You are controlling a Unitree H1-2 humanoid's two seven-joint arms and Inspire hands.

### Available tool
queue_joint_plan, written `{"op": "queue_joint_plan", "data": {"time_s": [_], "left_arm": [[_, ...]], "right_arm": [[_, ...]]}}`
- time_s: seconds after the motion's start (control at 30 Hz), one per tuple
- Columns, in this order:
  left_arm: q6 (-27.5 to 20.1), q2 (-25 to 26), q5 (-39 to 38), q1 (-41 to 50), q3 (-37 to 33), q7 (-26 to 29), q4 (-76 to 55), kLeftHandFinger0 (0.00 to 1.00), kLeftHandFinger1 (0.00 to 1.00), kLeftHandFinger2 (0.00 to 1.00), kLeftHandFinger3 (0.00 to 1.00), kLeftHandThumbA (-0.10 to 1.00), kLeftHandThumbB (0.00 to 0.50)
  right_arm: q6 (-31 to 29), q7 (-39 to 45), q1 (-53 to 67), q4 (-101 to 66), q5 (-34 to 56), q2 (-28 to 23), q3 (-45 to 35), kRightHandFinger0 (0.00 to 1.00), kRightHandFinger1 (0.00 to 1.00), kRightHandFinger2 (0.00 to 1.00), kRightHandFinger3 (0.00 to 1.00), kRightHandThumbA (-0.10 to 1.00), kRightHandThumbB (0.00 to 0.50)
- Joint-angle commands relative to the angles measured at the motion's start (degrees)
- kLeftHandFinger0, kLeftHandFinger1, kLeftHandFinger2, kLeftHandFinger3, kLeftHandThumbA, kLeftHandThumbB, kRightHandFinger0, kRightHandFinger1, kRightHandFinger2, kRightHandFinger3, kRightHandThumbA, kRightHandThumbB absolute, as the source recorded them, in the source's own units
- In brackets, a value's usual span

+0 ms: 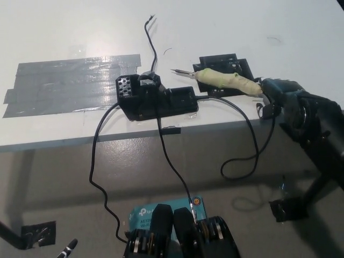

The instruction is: The robot uses its right hand to grab and lift the soldering gun kept on the middle of the table and puts it in its base

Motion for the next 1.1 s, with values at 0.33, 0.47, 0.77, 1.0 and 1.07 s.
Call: {"op": "queue_joint_plan", "data": {"time_s": [0.33,0.47,0.77,1.0,1.07], "left_arm": [[0.0,-0.1,0.6,-0.9,-0.8,-1.3,-0.6,0.00,0.00,0.21,0.46,1.00,0.500],[0.3,-0.1,0.6,-1.0,-1.0,-1.5,-0.7,0.00,0.00,0.21,0.47,1.00,0.500],[0.0,-0.2,0.0,-1.6,-0.3,-1.5,-0.2,0.00,0.00,0.14,0.42,1.00,0.500],[-0.2,0.0,0.7,-1.6,-0.4,-1.2,0.1,0.00,0.00,0.11,0.45,1.00,0.500],[-0.2,0.2,0.6,-1.6,-0.3,-1.4,0.1,0.00,0.00,0.11,0.43,1.00,0.500]], "right_arm": [[-1.2,-1.6,1.4,-0.9,1.1,0.3,-3.9,0.24,0.31,0.56,1.00,0.05,0.101],[-1.9,-2.2,1.4,-1.2,0.6,0.8,-3.6,0.23,0.32,0.55,1.00,0.06,0.114],[-3.7,-3.6,1.9,-0.3,-1.2,0.2,-1.5,0.00,0.11,0.32,0.54,-0.10,0.140],[-5.4,-3.4,3.8,-2.4,-3.3,-2.7,1.1,0.16,0.37,0.41,0.48,-0.10,0.165],[-5.5,-2.9,4.1,-3.6,-3.3,-3.4,1.0,0.14,0.37,0.37,0.46,-0.08,0.197]]}}
